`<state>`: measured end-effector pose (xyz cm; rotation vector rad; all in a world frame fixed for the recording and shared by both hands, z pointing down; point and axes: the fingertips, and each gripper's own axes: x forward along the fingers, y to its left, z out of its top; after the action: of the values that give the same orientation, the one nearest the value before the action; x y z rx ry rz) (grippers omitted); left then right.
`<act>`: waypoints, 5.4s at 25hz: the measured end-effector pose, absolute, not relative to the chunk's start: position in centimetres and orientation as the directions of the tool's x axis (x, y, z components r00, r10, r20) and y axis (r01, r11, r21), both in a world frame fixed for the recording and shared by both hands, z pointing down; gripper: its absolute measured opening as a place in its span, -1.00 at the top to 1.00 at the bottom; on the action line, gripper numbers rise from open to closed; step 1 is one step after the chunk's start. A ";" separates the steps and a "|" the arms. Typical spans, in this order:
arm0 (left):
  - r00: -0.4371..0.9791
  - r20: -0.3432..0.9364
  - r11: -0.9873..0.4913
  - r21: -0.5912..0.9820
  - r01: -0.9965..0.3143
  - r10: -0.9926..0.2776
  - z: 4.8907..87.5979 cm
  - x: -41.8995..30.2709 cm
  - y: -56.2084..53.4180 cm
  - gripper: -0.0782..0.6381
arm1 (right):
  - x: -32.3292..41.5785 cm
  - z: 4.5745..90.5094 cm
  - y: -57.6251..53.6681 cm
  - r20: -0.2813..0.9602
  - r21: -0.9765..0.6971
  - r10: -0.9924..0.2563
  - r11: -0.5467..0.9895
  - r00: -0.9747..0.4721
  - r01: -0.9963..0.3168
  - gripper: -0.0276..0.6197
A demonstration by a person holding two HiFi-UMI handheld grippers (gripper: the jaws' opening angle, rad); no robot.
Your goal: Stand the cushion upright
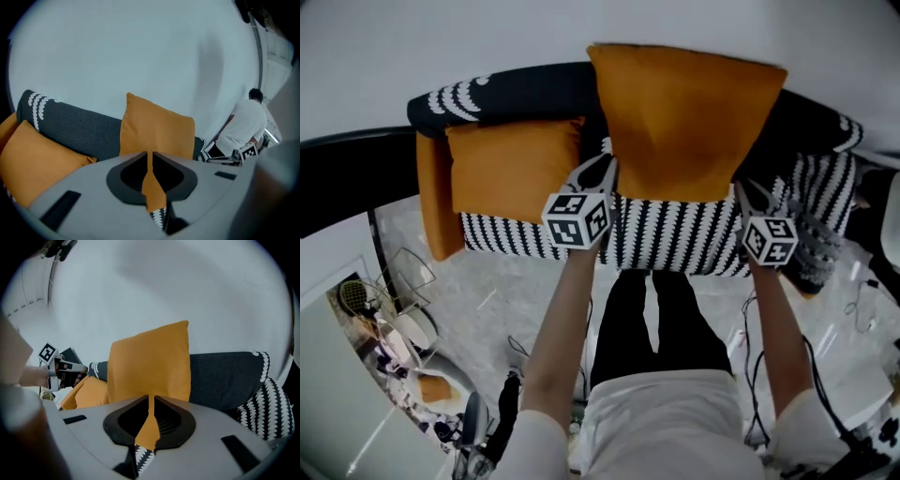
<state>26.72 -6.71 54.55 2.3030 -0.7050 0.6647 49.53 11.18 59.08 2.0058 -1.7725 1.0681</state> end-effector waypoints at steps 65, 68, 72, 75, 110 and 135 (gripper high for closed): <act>0.908 0.314 -0.759 0.508 -0.407 -0.278 25.5 10.7 11.2 0.78 | 28.1 30.0 19.6 0.456 -0.409 -0.877 -0.057 -0.150 -0.911 0.79; 0.900 0.318 -0.743 0.516 -0.427 -0.297 25.9 10.6 11.2 0.78 | 28.2 30.3 19.5 0.459 -0.416 -0.873 -0.045 -0.167 -0.908 0.79; 0.882 0.323 -0.707 0.529 -0.469 -0.344 26.2 10.6 11.0 0.78 | 29.0 30.6 18.9 0.461 -0.420 -0.864 -0.011 -0.203 -0.908 0.79; 0.864 0.328 -0.673 0.542 -0.504 -0.383 26.5 10.4 10.9 0.78 | 29.8 30.6 18.1 0.455 -0.422 -0.859 0.025 -0.236 -0.906 0.79; 0.729 0.371 -0.521 0.521 -0.676 -0.575 29.6 -6.8 2.4 0.78 | 15.1 31.9 4.0 0.422 -0.363 -0.782 0.319 -0.459 -0.876 0.79; 0.649 0.469 -0.299 0.621 -0.725 -0.599 39.7 -18.1 -6.2 0.65 | 4.3 39.3 -10.7 0.585 -0.305 -0.616 0.436 -0.528 -0.847 0.60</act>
<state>-18.14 -6.19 39.71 2.0068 -1.0318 0.1844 4.31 -10.73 39.33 1.2419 -2.3054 0.8157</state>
